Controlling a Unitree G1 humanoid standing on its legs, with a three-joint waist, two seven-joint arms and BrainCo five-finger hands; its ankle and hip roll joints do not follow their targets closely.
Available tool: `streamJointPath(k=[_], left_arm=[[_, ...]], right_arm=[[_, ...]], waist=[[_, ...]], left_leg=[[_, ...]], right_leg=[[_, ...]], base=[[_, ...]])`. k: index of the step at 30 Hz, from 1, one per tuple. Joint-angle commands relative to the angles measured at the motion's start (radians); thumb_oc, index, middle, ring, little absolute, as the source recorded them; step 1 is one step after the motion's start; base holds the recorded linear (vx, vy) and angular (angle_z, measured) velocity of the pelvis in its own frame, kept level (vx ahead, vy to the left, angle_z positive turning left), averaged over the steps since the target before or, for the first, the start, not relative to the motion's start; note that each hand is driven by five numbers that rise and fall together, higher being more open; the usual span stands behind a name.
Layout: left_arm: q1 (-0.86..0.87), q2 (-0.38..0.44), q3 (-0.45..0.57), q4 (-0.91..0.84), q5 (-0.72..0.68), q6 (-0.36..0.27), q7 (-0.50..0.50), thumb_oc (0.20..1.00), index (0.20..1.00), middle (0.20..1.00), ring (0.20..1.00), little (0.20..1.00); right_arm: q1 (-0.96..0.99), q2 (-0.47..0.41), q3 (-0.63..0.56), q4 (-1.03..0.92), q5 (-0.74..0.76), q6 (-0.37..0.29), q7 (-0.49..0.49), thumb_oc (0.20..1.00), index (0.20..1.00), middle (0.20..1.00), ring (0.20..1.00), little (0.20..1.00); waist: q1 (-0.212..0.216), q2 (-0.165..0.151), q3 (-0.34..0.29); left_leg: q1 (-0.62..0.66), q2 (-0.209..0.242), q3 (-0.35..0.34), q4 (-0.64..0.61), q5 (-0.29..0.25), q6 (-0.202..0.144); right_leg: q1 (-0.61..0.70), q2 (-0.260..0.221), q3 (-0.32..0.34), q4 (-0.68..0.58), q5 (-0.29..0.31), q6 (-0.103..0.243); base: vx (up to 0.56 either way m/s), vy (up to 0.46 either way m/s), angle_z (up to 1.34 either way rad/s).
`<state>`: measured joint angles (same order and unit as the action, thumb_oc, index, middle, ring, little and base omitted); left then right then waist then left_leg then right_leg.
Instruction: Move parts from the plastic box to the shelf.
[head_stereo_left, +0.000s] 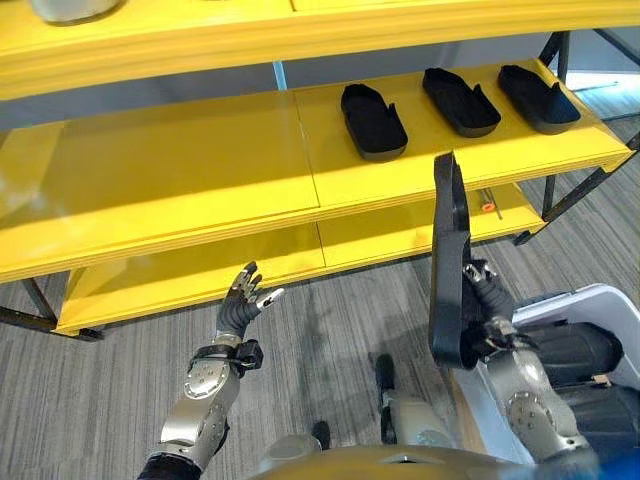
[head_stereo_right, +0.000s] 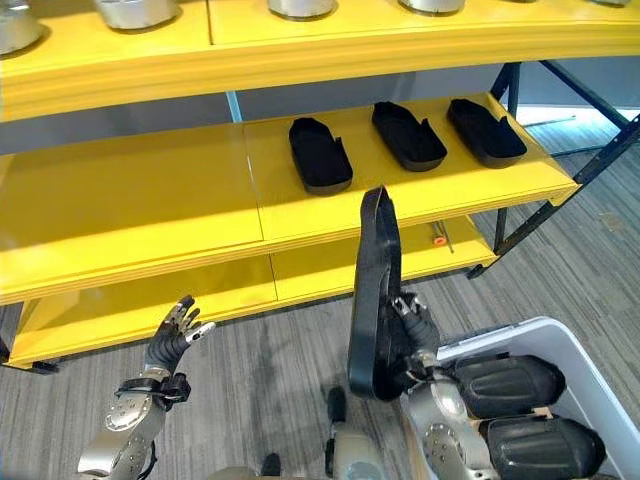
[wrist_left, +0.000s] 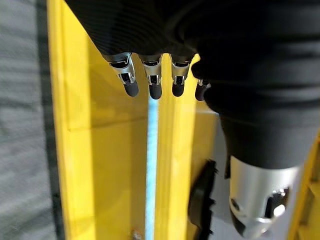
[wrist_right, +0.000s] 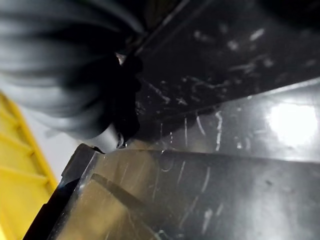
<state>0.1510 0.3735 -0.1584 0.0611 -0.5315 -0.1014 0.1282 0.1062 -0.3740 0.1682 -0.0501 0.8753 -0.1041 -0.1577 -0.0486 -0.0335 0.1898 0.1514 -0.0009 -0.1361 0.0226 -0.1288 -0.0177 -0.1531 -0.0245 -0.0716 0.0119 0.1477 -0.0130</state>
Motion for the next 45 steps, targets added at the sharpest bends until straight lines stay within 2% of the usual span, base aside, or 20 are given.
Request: streamJointPath(k=[1, 6, 9, 10, 11, 12, 13, 14, 15, 18, 20, 29, 35, 38, 40, 41, 42, 43, 44, 45], left_arm=[[-0.006, 0.046, 0.014, -0.048, -0.018, -0.058, -0.006, 1.000, 1.000, 1.000, 1.000, 1.000], [-0.008, 0.035, 0.005, -0.048, -0.038, -0.065, -0.003, 1.000, 1.000, 1.000, 1.000, 1.000], [-0.010, 0.037, 0.000, -0.056, -0.053, -0.067, 0.002, 1.000, 1.000, 1.000, 1.000, 1.000], [-0.004, 0.039, 0.003, -0.060, -0.055, -0.064, 0.002, 1.000, 1.000, 1.000, 1.000, 1.000], [0.007, 0.041, 0.010, -0.066, -0.057, -0.055, 0.005, 1.000, 1.000, 1.000, 1.000, 1.000], [0.008, 0.042, 0.010, -0.066, -0.057, -0.054, 0.005, 1.000, 1.000, 1.000, 1.000, 1.000], [0.016, 0.043, 0.019, -0.068, -0.065, -0.049, 0.008, 1.000, 1.000, 1.000, 1.000, 1.000], [0.015, 0.040, 0.014, -0.063, -0.057, -0.049, 0.010, 1.000, 1.000, 1.000, 1.000, 1.000], [0.006, 0.040, 0.008, -0.058, -0.053, -0.049, 0.010, 1.000, 1.000, 1.000, 1.000, 1.000], [-0.011, 0.020, 0.001, -0.042, -0.043, -0.050, 0.020, 1.000, 1.000, 1.000, 1.000, 1.000], [-0.009, 0.017, 0.010, -0.038, -0.044, -0.062, 0.009, 1.000, 1.000, 1.000, 1.000, 1.000], [-0.047, 0.075, 0.020, -0.056, -0.042, -0.082, 0.021, 1.000, 1.000, 1.000, 1.000, 1.000], [-0.063, 0.091, 0.008, -0.043, -0.030, -0.078, 0.035, 1.000, 1.000, 1.000, 1.000, 1.000], [-0.051, 0.098, 0.016, -0.042, -0.017, -0.067, 0.034, 1.000, 1.000, 1.000, 1.000, 1.000], [-0.049, 0.098, 0.019, -0.040, -0.014, -0.067, 0.030, 1.000, 1.000, 1.000, 1.000, 1.000], [-0.047, 0.098, 0.021, -0.036, -0.016, -0.068, 0.023, 1.000, 1.000, 1.000, 1.000, 1.000], [-0.047, 0.098, 0.022, -0.036, -0.016, -0.068, 0.023, 1.000, 1.000, 1.000, 1.000, 1.000], [-0.038, 0.098, 0.029, -0.033, -0.021, -0.069, 0.018, 1.000, 1.000, 1.000, 1.000, 1.000], [-0.038, 0.097, 0.029, -0.033, -0.021, -0.069, 0.018, 1.000, 1.000, 1.000, 1.000, 1.000], [-0.029, 0.096, 0.038, -0.036, -0.023, -0.074, 0.013, 1.000, 1.000, 1.000, 1.000, 1.000]], right_arm=[[-0.011, 0.000, -0.035, -0.070, -0.004, -0.064, 0.025, 0.200, 0.200, 0.200, 0.200, 0.200], [-0.015, -0.010, -0.045, -0.064, -0.006, -0.077, 0.021, 0.200, 0.200, 0.200, 0.200, 0.200], [-0.010, -0.028, -0.056, -0.076, 0.007, -0.094, 0.017, 0.200, 0.200, 0.200, 0.200, 0.200], [-0.007, -0.027, -0.057, -0.082, 0.006, -0.097, 0.014, 0.200, 0.200, 0.200, 0.200, 0.200], [0.003, -0.022, -0.063, -0.085, 0.009, -0.100, 0.003, 0.200, 0.200, 0.200, 0.200, 0.200], [0.004, -0.022, -0.063, -0.085, 0.009, -0.100, 0.003, 0.200, 0.200, 0.200, 0.200, 0.200], [0.019, -0.017, -0.074, -0.089, 0.010, -0.104, -0.007, 0.200, 0.200, 0.200, 0.200, 0.200], [0.033, -0.013, -0.086, -0.091, 0.007, -0.111, -0.016, 0.200, 0.200, 0.200, 0.200, 0.200], [0.036, -0.019, -0.095, -0.092, 0.002, -0.111, -0.020, 0.200, 0.200, 0.200, 0.200, 0.200], [0.059, -0.022, -0.106, -0.095, -0.011, -0.109, -0.020, 0.200, 0.200, 0.200, 0.200, 0.200], [0.100, -0.006, -0.093, -0.089, -0.050, -0.080, 0.021, 0.200, 0.200, 0.200, 0.200, 0.200], [0.092, 0.006, -0.013, -0.091, -0.050, -0.039, 0.069, 0.200, 0.200, 0.200, 0.200, 0.200], [0.053, 0.018, 0.053, -0.072, -0.030, -0.029, 0.084, 0.200, 0.200, 0.200, 0.200, 0.200], [0.042, 0.027, 0.067, -0.060, -0.031, -0.033, 0.079, 0.200, 0.200, 0.200, 0.200, 0.200], [0.041, 0.028, 0.067, -0.057, -0.029, -0.031, 0.077, 0.200, 0.200, 0.200, 0.200, 0.200], [0.042, 0.029, 0.063, -0.061, -0.018, -0.030, 0.075, 0.200, 0.200, 0.200, 0.200, 0.200], [0.042, 0.029, 0.063, -0.061, -0.018, -0.030, 0.075, 0.200, 0.200, 0.200, 0.200, 0.200], [0.044, 0.027, 0.062, -0.056, -0.013, -0.028, 0.073, 0.200, 0.200, 0.200, 0.200, 0.200], [0.044, 0.027, 0.062, -0.056, -0.013, -0.028, 0.073, 0.200, 0.200, 0.200, 0.200, 0.200], [0.031, 0.025, 0.064, -0.051, -0.021, -0.023, 0.073, 0.200, 0.200, 0.200, 0.200, 0.200]], waist=[[-0.005, -0.025, -0.063], [0.003, -0.030, -0.052], [0.033, -0.060, 0.007], [0.034, -0.064, 0.009], [0.037, -0.071, 0.003], [0.040, -0.071, 0.004], [0.038, -0.072, -0.005], [0.039, -0.057, -0.019], [0.038, -0.044, -0.020], [0.036, -0.020, -0.025], [0.044, 0.003, -0.056], [0.083, -0.061, -0.060], [0.078, -0.050, -0.040], [0.063, -0.012, -0.017], [0.051, -0.009, -0.011], [0.033, -0.004, -0.006], [0.032, -0.004, -0.006], [0.021, -0.011, -0.003], [0.021, -0.011, -0.001], [0.011, -0.013, 0.002]], left_leg=[[-0.044, -0.013, 0.024, -0.001, 0.006, 0.005], [-0.116, -0.019, 0.034, 0.213, 0.031, -0.034], [-0.300, -0.035, 0.070, 0.556, 0.196, -0.118], [-0.325, -0.014, 0.108, 0.576, 0.179, -0.101], [-0.357, 0.077, 0.169, 0.492, 0.173, -0.068], [-0.354, 0.078, 0.171, 0.491, 0.171, -0.068], [-0.319, 0.166, 0.226, 0.351, 0.164, -0.056], [-0.318, 0.258, 0.258, 0.129, 0.231, -0.072], [-0.315, 0.294, 0.262, 0.037, 0.296, -0.091], [-0.329, 0.330, 0.304, -0.090, 0.365, -0.125], [-0.301, 0.313, 0.305, -0.046, 0.341, -0.128], [-0.423, 0.200, 0.321, 0.233, 0.167, -0.063], [-0.368, 0.088, 0.310, 0.222, 0.072, 0.038], [-0.284, 0.062, 0.319, 0.150, 0.050, 0.061], [-0.257, 0.055, 0.327, 0.114, 0.068, 0.065], [-0.220, 0.047, 0.315, 0.076, 0.069, 0.052], [-0.219, 0.047, 0.314, 0.075, 0.069, 0.052], [-0.186, 0.044, 0.314, 0.059, 0.059, 0.035], [-0.184, 0.044, 0.314, 0.059, 0.059, 0.035], [-0.145, 0.051, 0.315, 0.038, 0.050, 0.014]], right_leg=[[0.005, -0.061, -0.011, 0.073, -0.066, 0.119], [0.054, -0.051, -0.020, 0.078, -0.101, 0.087], [0.111, -0.067, -0.057, 0.080, -0.124, 0.046], [0.118, -0.071, -0.070, 0.079, -0.133, 0.044], [0.133, -0.083, -0.090, 0.074, -0.146, 0.051], [0.135, -0.082, -0.088, 0.074, -0.147, 0.050], [0.148, -0.092, -0.101, 0.073, -0.163, 0.063], [0.166, -0.104, -0.109, 0.065, -0.182, 0.085], [0.176, -0.105, -0.106, 0.064, -0.196, 0.093], [0.209, -0.115, -0.117, 0.056, -0.215, 0.106], [0.265, -0.147, -0.097, 0.057, -0.235, 0.130], [0.303, -0.287, -0.089, 0.052, -0.144, 0.179], [0.150, -0.342, -0.033, 0.348, 0.112, 0.181], [0.069, -0.363, -0.080, 0.476, 0.105, 0.180], [0.039, -0.355, -0.091, 0.474, 0.085, 0.168], [0.002, -0.327, -0.114, 0.376, 0.028, 0.162], [0.004, -0.327, -0.115, 0.375, 0.029, 0.161], [0.001, -0.335, -0.118, 0.221, 0.033, 0.178], [0.004, -0.334, -0.119, 0.220, 0.034, 0.178], [-0.023, -0.341, -0.097, 0.086, 0.072, 0.208]], base=[[0.12, -0.137, 0.32], [0.07, -0.090, 0.27], [-0.02, -0.093, 0.13], [0.07, -0.122, 0.33], [0.10, -0.054, 0.40], [0.17, 0.007, 0.62], [0.24, 0.179, 0.29], [0.31, 0.255, 0.16], [0.23, 0.215, 0.16], [0.23, 0.238, 1.20], [0.52, 0.419, 0.10], [0.21, 0.193, -0.26], [0.15, 0.247, 0.04], [0.17, 0.262, 0.15], [0.17, 0.057, -0.16], [0.15, -0.013, 0.10], [0.29, -0.099, 0.03], [0.14, -0.088, 0.08], [0.30, -0.194, 0.11], [0.22, -0.160, 0.26]])
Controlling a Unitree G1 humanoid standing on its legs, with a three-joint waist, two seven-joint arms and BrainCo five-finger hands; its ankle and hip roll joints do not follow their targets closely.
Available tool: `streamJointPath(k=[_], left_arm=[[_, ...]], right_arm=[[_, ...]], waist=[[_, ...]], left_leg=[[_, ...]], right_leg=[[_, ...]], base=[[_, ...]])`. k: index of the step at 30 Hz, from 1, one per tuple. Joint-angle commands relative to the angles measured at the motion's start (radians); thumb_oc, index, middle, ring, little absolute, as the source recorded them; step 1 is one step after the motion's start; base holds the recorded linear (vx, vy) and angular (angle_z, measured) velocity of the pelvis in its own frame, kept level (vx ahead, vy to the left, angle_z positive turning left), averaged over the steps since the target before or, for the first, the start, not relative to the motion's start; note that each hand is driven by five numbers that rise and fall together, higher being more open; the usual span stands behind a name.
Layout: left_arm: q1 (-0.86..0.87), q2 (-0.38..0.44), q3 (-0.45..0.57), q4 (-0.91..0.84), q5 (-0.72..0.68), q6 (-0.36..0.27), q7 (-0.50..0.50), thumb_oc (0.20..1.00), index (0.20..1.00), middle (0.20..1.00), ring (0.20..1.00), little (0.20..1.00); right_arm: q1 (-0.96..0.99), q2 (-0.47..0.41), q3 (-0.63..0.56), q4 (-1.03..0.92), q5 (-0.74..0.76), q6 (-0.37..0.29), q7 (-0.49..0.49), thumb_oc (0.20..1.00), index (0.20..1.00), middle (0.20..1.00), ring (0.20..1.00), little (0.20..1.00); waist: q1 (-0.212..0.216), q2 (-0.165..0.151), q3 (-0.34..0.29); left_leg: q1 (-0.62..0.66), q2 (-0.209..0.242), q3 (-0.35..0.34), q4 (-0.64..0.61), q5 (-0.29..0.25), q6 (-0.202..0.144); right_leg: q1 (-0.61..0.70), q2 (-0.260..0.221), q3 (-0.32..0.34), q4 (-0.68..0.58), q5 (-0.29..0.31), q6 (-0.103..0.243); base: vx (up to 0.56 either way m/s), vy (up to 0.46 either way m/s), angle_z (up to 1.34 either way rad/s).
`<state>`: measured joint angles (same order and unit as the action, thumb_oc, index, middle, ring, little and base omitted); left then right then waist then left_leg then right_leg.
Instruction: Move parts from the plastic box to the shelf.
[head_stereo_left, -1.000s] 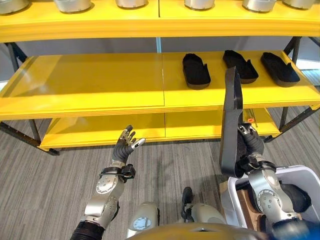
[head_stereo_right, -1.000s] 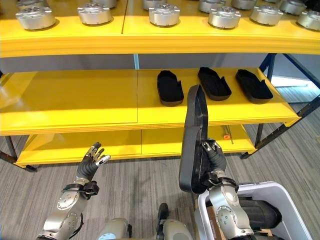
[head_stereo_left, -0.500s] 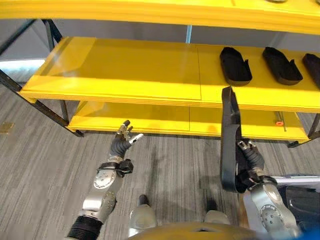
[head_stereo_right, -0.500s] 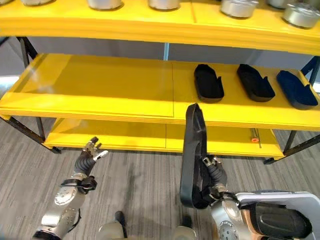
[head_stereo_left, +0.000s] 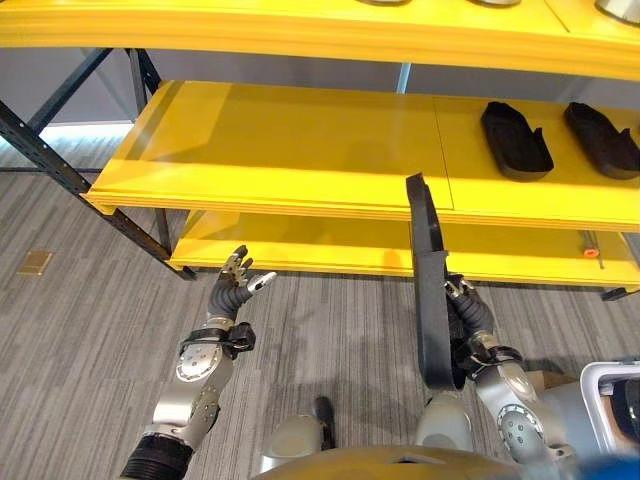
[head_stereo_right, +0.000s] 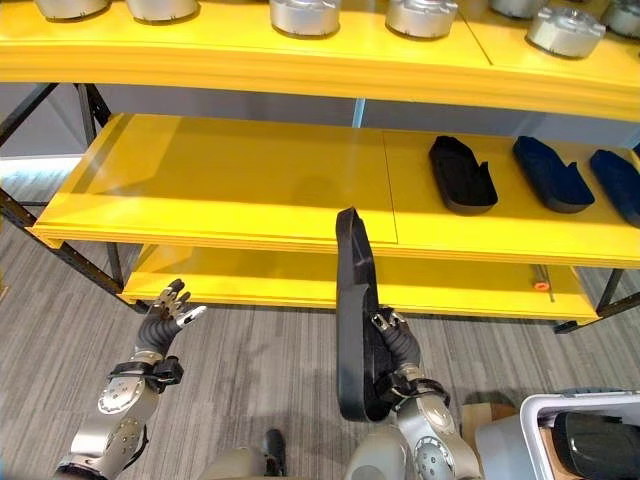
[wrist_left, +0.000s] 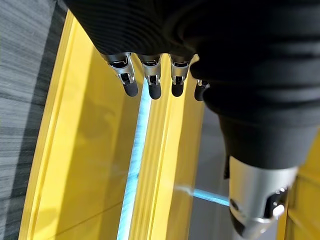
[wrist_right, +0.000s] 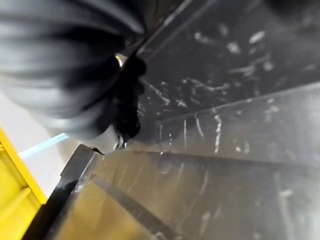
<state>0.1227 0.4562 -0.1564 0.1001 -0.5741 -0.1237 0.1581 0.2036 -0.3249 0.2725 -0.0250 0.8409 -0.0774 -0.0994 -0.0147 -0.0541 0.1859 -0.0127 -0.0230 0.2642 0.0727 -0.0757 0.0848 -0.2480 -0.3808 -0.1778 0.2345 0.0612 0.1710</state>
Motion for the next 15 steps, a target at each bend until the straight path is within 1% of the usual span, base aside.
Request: streamJointPath(k=[1, 2, 3, 5, 6, 7, 9, 10, 11, 12, 13, 14, 15], left_arm=[[-0.003, 0.009, 0.036, -0.070, 0.020, -0.052, -0.017, 1.000, 1.000, 1.000, 1.000, 1.000], [-0.003, 0.008, 0.036, -0.070, 0.020, -0.052, -0.017, 1.000, 1.000, 1.000, 1.000, 1.000], [-0.002, 0.003, 0.035, -0.071, 0.021, -0.055, -0.025, 1.000, 1.000, 1.000, 1.000, 1.000], [-0.003, -0.002, 0.033, -0.067, 0.024, -0.055, -0.025, 1.000, 1.000, 1.000, 1.000, 1.000], [-0.018, -0.016, 0.022, -0.049, 0.031, -0.055, -0.028, 1.000, 1.000, 1.000, 1.000, 1.000], [-0.021, -0.025, 0.017, -0.049, 0.027, -0.054, -0.031, 1.000, 1.000, 1.000, 1.000, 1.000], [-0.017, -0.037, 0.009, -0.048, 0.010, -0.058, -0.034, 1.000, 1.000, 1.000, 1.000, 1.000], [-0.017, -0.037, 0.009, -0.048, 0.010, -0.058, -0.034, 1.000, 1.000, 1.000, 1.000, 1.000], [-0.015, -0.041, 0.008, -0.051, 0.002, -0.056, -0.036, 1.000, 1.000, 1.000, 1.000, 1.000], [-0.017, -0.045, 0.000, -0.054, -0.007, -0.055, -0.040, 1.000, 1.000, 1.000, 1.000, 1.000], [-0.017, -0.045, 0.000, -0.054, -0.007, -0.055, -0.040, 1.000, 1.000, 1.000, 1.000, 1.000], [-0.020, -0.047, -0.011, -0.057, -0.026, -0.057, -0.043, 1.000, 1.000, 1.000, 1.000, 1.000], [-0.025, -0.049, -0.017, -0.053, -0.031, -0.056, -0.042, 1.000, 1.000, 1.000, 1.000, 1.000]], right_arm=[[-0.070, -0.024, -0.040, -0.075, 0.011, -0.050, 0.017, 0.200, 0.200, 0.200, 0.200, 0.200], [-0.070, -0.025, -0.040, -0.075, 0.011, -0.050, 0.017, 0.200, 0.200, 0.200, 0.200, 0.200], [-0.075, -0.026, -0.040, -0.077, 0.004, -0.050, 0.017, 0.200, 0.200, 0.200, 0.200, 0.200], [-0.076, -0.027, -0.041, -0.076, 0.000, -0.050, 0.015, 0.200, 0.200, 0.200, 0.200, 0.200], [-0.068, -0.028, -0.048, -0.076, 0.005, -0.051, 0.014, 0.200, 0.200, 0.200, 0.200, 0.200], [-0.067, -0.030, -0.049, -0.076, 0.009, -0.052, 0.014, 0.200, 0.200, 0.200, 0.200, 0.200], [-0.066, -0.046, -0.063, -0.077, 0.007, -0.055, 0.015, 0.200, 0.200, 0.200, 0.200, 0.200], [-0.066, -0.046, -0.063, -0.077, 0.007, -0.055, 0.015, 0.200, 0.200, 0.200, 0.200, 0.200], [-0.064, -0.052, -0.068, -0.078, 0.004, -0.055, 0.016, 0.200, 0.200, 0.200, 0.200, 0.200], [-0.063, -0.063, -0.081, -0.078, -0.004, -0.062, 0.012, 0.200, 0.200, 0.200, 0.200, 0.200], [-0.063, -0.063, -0.081, -0.079, -0.004, -0.062, 0.012, 0.200, 0.200, 0.200, 0.200, 0.200], [-0.056, -0.075, -0.096, -0.078, -0.008, -0.074, 0.002, 0.200, 0.200, 0.200, 0.200, 0.200], [-0.054, -0.077, -0.100, -0.077, -0.009, -0.078, 0.002, 0.200, 0.200, 0.200, 0.200, 0.200]], waist=[[-0.027, 0.003, 0.005], [-0.026, 0.004, 0.007], [-0.028, -0.001, 0.003], [-0.030, -0.002, 0.002], [-0.024, -0.022, -0.019], [-0.022, -0.021, -0.032], [-0.024, -0.009, -0.053], [-0.025, -0.007, -0.054], [-0.026, 0.003, -0.060], [-0.029, 0.019, -0.068], [-0.030, 0.019, -0.069], [-0.037, 0.033, -0.066], [-0.038, 0.035, -0.064]], left_leg=[[0.033, 0.075, -0.082, -0.015, -0.006, -0.097], [0.035, 0.077, -0.081, -0.016, -0.007, -0.098], [0.069, 0.088, -0.083, -0.031, -0.015, -0.118], [0.084, 0.093, -0.086, -0.034, -0.019, -0.123], [0.109, 0.092, -0.085, -0.045, -0.029, -0.137], [0.117, 0.100, -0.088, -0.052, -0.029, -0.145], [0.122, 0.142, -0.094, -0.049, -0.022, -0.166], [0.122, 0.144, -0.095, -0.048, -0.022, -0.167], [0.121, 0.165, -0.097, -0.041, -0.013, -0.176], [0.108, 0.207, -0.106, -0.014, 0.026, -0.198], [0.108, 0.207, -0.107, -0.014, 0.026, -0.199], [0.089, 0.247, -0.127, 0.025, 0.098, -0.217], [0.080, 0.257, -0.135, 0.043, 0.133, -0.225]], right_leg=[[0.057, 0.011, 0.013, -0.182, 0.173, 0.035], [0.060, 0.013, 0.013, -0.186, 0.174, 0.035], [0.043, -0.003, 0.009, -0.247, 0.205, 0.054], [0.043, -0.007, 0.014, -0.247, 0.215, 0.058], [0.075, -0.003, 0.005, -0.242, 0.216, 0.060], [0.087, 0.003, -0.002, -0.246, 0.209, 0.058], [0.101, 0.035, -0.021, -0.216, 0.164, 0.039], [0.101, 0.037, -0.023, -0.215, 0.163, 0.038], [0.106, 0.053, -0.032, -0.203, 0.132, 0.026], [0.114, 0.085, -0.047, -0.185, 0.086, 0.003], [0.114, 0.086, -0.048, -0.185, 0.085, 0.003], [0.116, 0.131, -0.054, -0.159, 0.038, -0.032], [0.121, 0.147, -0.056, -0.157, 0.027, -0.043]], base=[[0.22, -0.160, 0.12], [0.20, -0.182, -0.07], [0.20, -0.207, -0.06], [0.20, -0.225, 0.06], [0.22, -0.232, 0.10], [0.30, -0.348, 0.13], [0.19, -0.243, 0.22], [0.13, -0.195, -0.05], [0.16, -0.304, -0.12], [0.16, -0.301, -0.14], [0.21, -0.469, -0.04], [0.14, -0.368, -0.01], [0.17, -0.438, -0.02]])
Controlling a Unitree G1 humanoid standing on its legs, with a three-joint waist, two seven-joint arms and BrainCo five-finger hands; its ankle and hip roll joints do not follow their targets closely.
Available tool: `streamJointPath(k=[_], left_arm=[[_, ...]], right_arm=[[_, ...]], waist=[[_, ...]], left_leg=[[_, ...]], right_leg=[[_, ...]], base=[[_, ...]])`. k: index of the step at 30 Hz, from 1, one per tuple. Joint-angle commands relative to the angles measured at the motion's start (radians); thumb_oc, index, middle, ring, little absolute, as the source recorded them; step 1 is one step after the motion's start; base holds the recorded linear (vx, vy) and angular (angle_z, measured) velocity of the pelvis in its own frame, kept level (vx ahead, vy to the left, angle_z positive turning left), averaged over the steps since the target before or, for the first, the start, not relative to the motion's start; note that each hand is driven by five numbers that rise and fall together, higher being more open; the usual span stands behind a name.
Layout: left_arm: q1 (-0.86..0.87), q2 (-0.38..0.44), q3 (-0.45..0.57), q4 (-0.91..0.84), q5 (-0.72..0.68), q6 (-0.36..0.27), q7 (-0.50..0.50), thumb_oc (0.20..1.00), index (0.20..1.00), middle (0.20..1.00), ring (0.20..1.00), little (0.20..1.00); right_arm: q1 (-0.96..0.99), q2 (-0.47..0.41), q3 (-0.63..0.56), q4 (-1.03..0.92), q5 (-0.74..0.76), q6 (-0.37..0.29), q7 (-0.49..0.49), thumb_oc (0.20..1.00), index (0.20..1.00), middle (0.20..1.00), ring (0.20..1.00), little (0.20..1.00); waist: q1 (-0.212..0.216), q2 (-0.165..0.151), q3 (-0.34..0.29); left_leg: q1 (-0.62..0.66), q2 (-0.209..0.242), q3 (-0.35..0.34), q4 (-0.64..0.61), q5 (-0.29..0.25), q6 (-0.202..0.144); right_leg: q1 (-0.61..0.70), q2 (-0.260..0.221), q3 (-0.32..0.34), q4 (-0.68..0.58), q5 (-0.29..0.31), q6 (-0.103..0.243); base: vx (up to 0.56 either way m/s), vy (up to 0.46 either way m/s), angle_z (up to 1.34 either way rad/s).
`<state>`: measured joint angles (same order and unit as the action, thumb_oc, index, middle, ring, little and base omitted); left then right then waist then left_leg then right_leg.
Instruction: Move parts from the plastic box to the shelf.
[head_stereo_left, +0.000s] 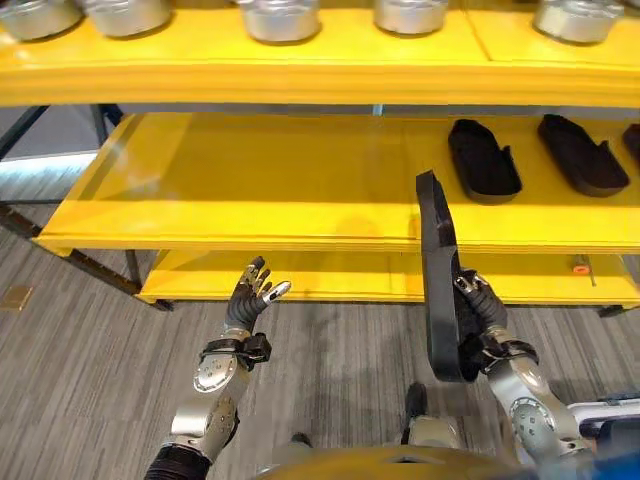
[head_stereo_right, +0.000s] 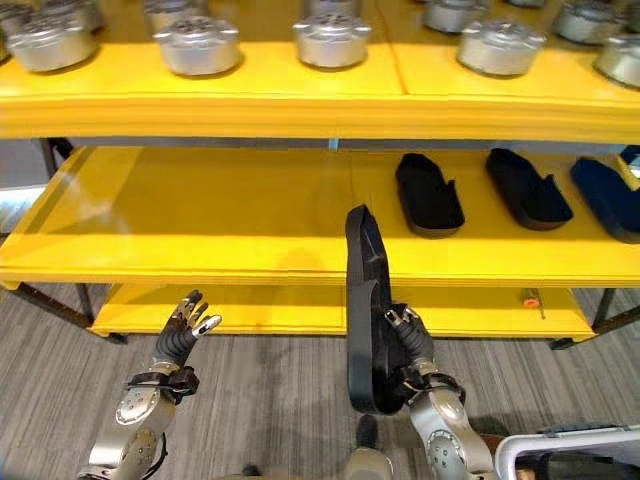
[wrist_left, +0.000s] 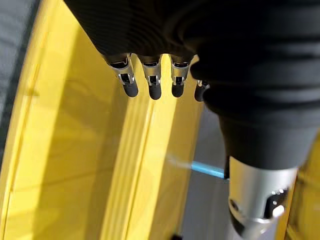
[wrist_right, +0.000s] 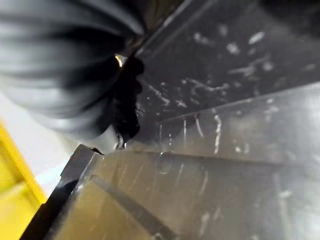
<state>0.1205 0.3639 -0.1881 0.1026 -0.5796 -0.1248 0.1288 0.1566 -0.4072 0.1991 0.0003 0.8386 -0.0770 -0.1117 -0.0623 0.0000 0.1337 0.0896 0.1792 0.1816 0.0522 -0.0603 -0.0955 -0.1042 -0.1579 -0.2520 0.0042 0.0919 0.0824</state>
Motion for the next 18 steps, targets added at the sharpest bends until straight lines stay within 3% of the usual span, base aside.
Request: streamJointPath(k=[1, 4, 7, 12, 14, 15, 17, 18], left_arm=[[-0.020, 0.045, 0.015, -0.057, -0.028, -0.056, -0.013, 1.000, 1.000, 1.000, 1.000, 1.000], [-0.002, 0.043, 0.009, -0.065, -0.038, -0.048, -0.017, 1.000, 1.000, 1.000, 1.000, 1.000], [0.008, 0.045, 0.008, -0.065, -0.041, -0.043, -0.021, 1.000, 1.000, 1.000, 1.000, 1.000], [0.045, 0.049, 0.017, -0.083, -0.026, -0.032, -0.025, 1.000, 1.000, 1.000, 1.000, 1.000], [0.050, 0.045, 0.021, -0.081, -0.018, -0.032, -0.019, 1.000, 1.000, 1.000, 1.000, 1.000], [0.055, 0.036, 0.031, -0.077, -0.018, -0.040, -0.018, 1.000, 1.000, 1.000, 1.000, 1.000], [0.058, 0.035, 0.040, -0.082, -0.019, -0.043, -0.024, 1.000, 1.000, 1.000, 1.000, 1.000], [0.066, 0.041, 0.044, -0.089, -0.023, -0.050, -0.032, 1.000, 1.000, 1.000, 1.000, 1.000]], right_arm=[[0.000, -0.001, -0.035, -0.100, -0.012, -0.080, 0.010, 0.200, 0.200, 0.200, 0.200, 0.200], [0.022, -0.013, -0.062, -0.097, -0.024, -0.089, 0.003, 0.200, 0.200, 0.200, 0.200, 0.200], [0.035, -0.020, -0.073, -0.093, -0.028, -0.095, -0.001, 0.200, 0.200, 0.200, 0.200, 0.200], [0.065, -0.028, -0.082, -0.099, -0.022, -0.093, 0.001, 0.200, 0.200, 0.200, 0.200, 0.200], [0.070, -0.035, -0.080, -0.105, -0.027, -0.093, 0.004, 0.200, 0.200, 0.200, 0.200, 0.200], [0.066, -0.034, -0.074, -0.101, -0.027, -0.087, 0.015, 0.200, 0.200, 0.200, 0.200, 0.200], [0.066, -0.031, -0.072, -0.099, -0.029, -0.082, 0.025, 0.200, 0.200, 0.200, 0.200, 0.200], [0.069, -0.019, -0.068, -0.094, -0.023, -0.075, 0.034, 0.200, 0.200, 0.200, 0.200, 0.200]], waist=[[0.011, -0.019, -0.010], [0.015, -0.030, 0.004], [0.018, -0.046, 0.022], [0.032, -0.042, 0.032], [0.041, -0.033, 0.036], [0.047, -0.012, 0.034], [0.045, -0.010, 0.028], [0.048, -0.011, 0.018]], left_leg=[[-0.029, 0.059, -0.060, 0.077, 0.142, -0.048], [-0.092, 0.074, -0.100, 0.226, 0.238, -0.056], [-0.149, 0.075, -0.094, 0.353, 0.258, -0.047], [-0.203, 0.119, -0.026, 0.077, 0.235, -0.045], [-0.217, 0.131, -0.036, -0.007, 0.265, -0.057], [-0.202, 0.127, -0.073, -0.030, 0.270, -0.069], [-0.190, 0.127, -0.055, -0.015, 0.235, -0.065], [-0.182, 0.114, -0.032, 0.009, 0.187, -0.055]], right_leg=[[-0.018, -0.066, 0.017, 0.073, -0.012, 0.037], [0.023, -0.020, 0.016, 0.064, -0.060, -0.013], [0.051, -0.006, 0.008, 0.061, -0.086, -0.044], [0.102, 0.003, 0.004, 0.037, -0.119, -0.012], [0.115, -0.003, 0.012, 0.043, -0.134, 0.000], [0.136, -0.012, 0.041, 0.055, -0.146, 0.018], [0.149, -0.024, 0.046, 0.057, -0.148, 0.023], [0.172, -0.056, 0.050, 0.048, -0.137, 0.035]], base=[[0.13, -0.314, 0.03], [0.10, -0.268, -0.05], [0.06, -0.200, 0.02], [0.15, 0.014, 0.12], [0.23, 0.177, -0.19], [0.31, 0.275, -0.38], [0.23, 0.216, -0.54], [0.19, 0.224, -0.60]])
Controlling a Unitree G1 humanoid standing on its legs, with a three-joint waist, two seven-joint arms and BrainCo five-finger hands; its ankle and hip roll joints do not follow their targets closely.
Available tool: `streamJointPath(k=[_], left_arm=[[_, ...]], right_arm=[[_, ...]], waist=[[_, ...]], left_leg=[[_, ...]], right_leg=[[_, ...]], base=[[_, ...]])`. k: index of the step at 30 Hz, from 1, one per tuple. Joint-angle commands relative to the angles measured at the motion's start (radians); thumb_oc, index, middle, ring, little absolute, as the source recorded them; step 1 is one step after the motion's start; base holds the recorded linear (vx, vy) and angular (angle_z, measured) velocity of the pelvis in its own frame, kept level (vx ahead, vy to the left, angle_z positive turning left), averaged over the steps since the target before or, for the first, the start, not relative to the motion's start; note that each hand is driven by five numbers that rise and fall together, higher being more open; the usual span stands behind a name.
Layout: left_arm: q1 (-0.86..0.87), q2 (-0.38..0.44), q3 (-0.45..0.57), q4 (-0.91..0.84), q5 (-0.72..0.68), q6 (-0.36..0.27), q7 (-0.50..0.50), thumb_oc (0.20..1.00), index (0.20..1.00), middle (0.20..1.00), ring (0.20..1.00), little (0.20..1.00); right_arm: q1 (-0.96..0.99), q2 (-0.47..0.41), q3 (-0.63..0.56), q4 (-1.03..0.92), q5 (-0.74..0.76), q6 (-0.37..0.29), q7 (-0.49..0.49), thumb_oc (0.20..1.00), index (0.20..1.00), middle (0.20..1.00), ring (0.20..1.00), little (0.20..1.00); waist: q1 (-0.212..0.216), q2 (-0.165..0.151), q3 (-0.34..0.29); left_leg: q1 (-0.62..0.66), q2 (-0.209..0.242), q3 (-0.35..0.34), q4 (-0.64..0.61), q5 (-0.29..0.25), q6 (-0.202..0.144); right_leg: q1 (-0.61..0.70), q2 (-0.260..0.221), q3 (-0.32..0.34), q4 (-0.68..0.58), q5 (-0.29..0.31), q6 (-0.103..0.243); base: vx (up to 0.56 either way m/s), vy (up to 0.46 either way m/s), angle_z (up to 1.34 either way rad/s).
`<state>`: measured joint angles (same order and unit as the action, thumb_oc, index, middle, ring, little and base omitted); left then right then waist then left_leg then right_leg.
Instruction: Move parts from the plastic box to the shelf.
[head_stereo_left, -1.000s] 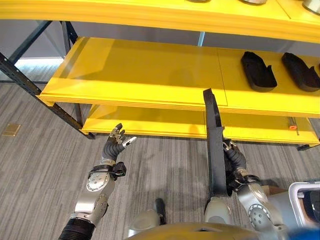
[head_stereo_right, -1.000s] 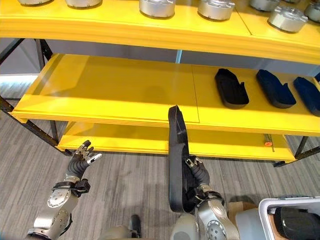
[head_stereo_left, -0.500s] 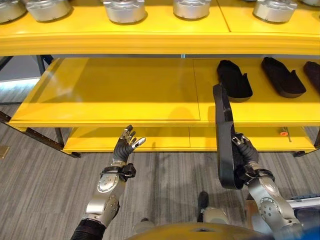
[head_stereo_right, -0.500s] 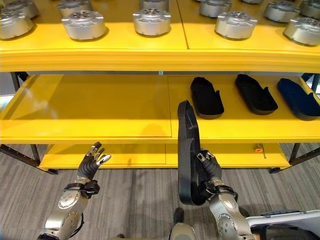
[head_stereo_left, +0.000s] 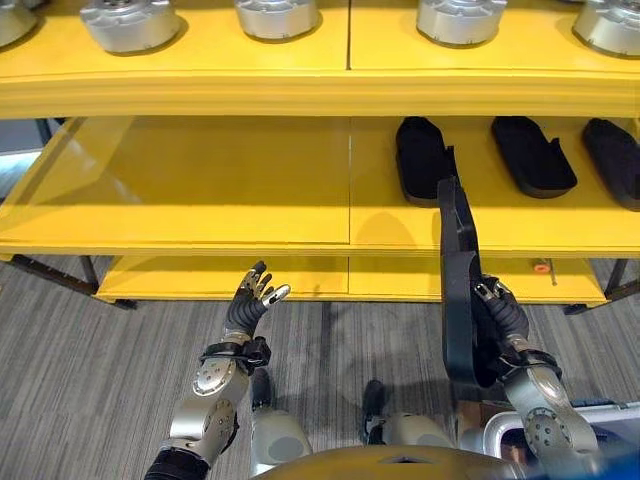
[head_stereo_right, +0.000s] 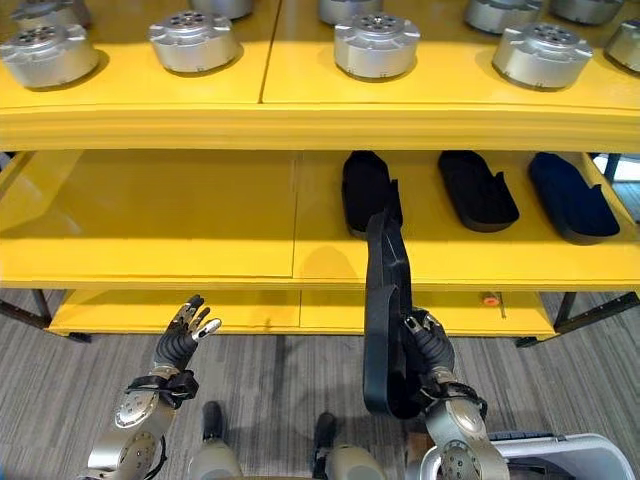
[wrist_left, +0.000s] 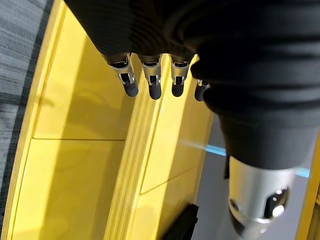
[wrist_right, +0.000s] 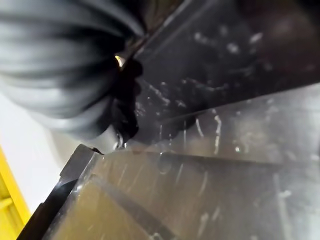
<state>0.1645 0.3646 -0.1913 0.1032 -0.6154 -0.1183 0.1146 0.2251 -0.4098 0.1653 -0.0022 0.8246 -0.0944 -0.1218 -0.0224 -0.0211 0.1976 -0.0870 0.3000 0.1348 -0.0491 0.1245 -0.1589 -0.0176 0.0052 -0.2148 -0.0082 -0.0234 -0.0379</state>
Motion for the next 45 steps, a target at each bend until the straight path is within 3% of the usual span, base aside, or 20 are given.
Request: streamJointPath(k=[1, 7, 13, 21, 28, 31, 32, 45], left_arm=[[0.024, 0.046, 0.049, -0.094, 0.008, -0.059, -0.019, 1.000, 1.000, 1.000, 1.000, 1.000], [-0.001, 0.103, 0.054, -0.109, 0.037, -0.058, -0.014, 1.000, 1.000, 1.000, 1.000, 1.000], [-0.054, 0.123, 0.050, -0.106, 0.058, -0.062, 0.005, 1.000, 1.000, 1.000, 1.000, 1.000], [-0.158, 0.133, 0.006, -0.115, 0.053, -0.069, 0.042, 1.000, 1.000, 1.000, 1.000, 1.000], [-0.183, 0.148, -0.026, -0.131, 0.029, -0.059, 0.058, 1.000, 1.000, 1.000, 1.000, 1.000], [-0.184, 0.170, -0.033, -0.147, 0.017, -0.059, 0.063, 1.000, 1.000, 1.000, 1.000, 1.000], [-0.196, 0.187, -0.049, -0.165, 0.002, -0.066, 0.066, 1.000, 1.000, 1.000, 1.000, 1.000], [-0.259, 0.206, -0.114, -0.163, -0.054, -0.089, 0.079, 1.000, 1.000, 1.000, 1.000, 1.000]], right_arm=[[0.000, -0.015, -0.035, -0.093, -0.011, -0.053, 0.051, 0.200, 0.200, 0.200, 0.200, 0.200], [-0.025, 0.006, -0.022, -0.089, -0.024, -0.046, 0.056, 0.200, 0.200, 0.200, 0.200, 0.200], [-0.097, -0.008, -0.004, -0.112, -0.058, -0.053, 0.038, 0.200, 0.200, 0.200, 0.200, 0.200], [-0.378, -0.020, 0.067, -0.109, -0.100, -0.081, -0.048, 0.200, 0.200, 0.200, 0.200, 0.200], [-0.570, 0.000, 0.097, -0.056, -0.107, -0.093, -0.132, 0.200, 0.200, 0.200, 0.200, 0.200], [-0.685, -0.005, 0.076, 0.014, -0.124, -0.104, -0.203, 0.200, 0.200, 0.200, 0.200, 0.200], [-0.846, -0.039, 0.056, 0.099, -0.141, -0.107, -0.277, 0.200, 0.200, 0.200, 0.200, 0.200], [-1.342, -0.128, 0.101, 0.479, -0.123, -0.099, -0.377, 0.200, 0.200, 0.200, 0.200, 0.200]], waist=[[0.012, 0.008, -0.048], [0.026, -0.028, -0.040], [0.032, -0.051, -0.019], [0.062, -0.063, 0.041], [0.103, -0.064, 0.076], [0.124, -0.054, 0.096], [0.144, -0.041, 0.123], [0.168, -0.009, 0.193]], left_leg=[[-0.008, -0.019, 0.017, 0.129, -0.025, 0.017], [-0.076, -0.089, 0.052, 0.269, -0.131, 0.050], [-0.161, -0.113, 0.038, 0.353, -0.174, 0.065], [-0.277, -0.121, 0.007, 0.425, -0.190, 0.073], [-0.325, -0.128, -0.020, 0.438, -0.186, 0.076], [-0.354, -0.131, -0.035, 0.455, -0.186, 0.077], [-0.377, -0.126, -0.044, 0.479, -0.197, 0.076], [-0.486, -0.097, -0.056, 0.570, -0.213, 0.070]], right_leg=[[0.096, -0.241, 0.017, 0.054, -0.012, 0.165], [0.085, -0.337, 0.026, 0.042, 0.041, 0.207], [0.046, -0.361, 0.026, 0.052, 0.057, 0.219], [-0.022, -0.366, 0.019, 0.072, 0.068, 0.218], [-0.046, -0.359, 0.000, 0.080, 0.063, 0.213], [-0.069, -0.358, -0.006, 0.097, 0.056, 0.210], [-0.100, -0.356, 0.001, 0.132, 0.043, 0.206], [-0.300, -0.344, 0.045, 0.347, -0.015, 0.188]], base=[[0.22, 0.269, -0.49], [0.08, 0.199, -0.16], [-0.01, 0.075, 0.20], [-0.05, 0.019, 0.04], [-0.04, -0.018, 0.07], [-0.07, -0.008, 0.13], [-0.08, 0.005, 0.09], [-0.08, 0.016, 0.01]])
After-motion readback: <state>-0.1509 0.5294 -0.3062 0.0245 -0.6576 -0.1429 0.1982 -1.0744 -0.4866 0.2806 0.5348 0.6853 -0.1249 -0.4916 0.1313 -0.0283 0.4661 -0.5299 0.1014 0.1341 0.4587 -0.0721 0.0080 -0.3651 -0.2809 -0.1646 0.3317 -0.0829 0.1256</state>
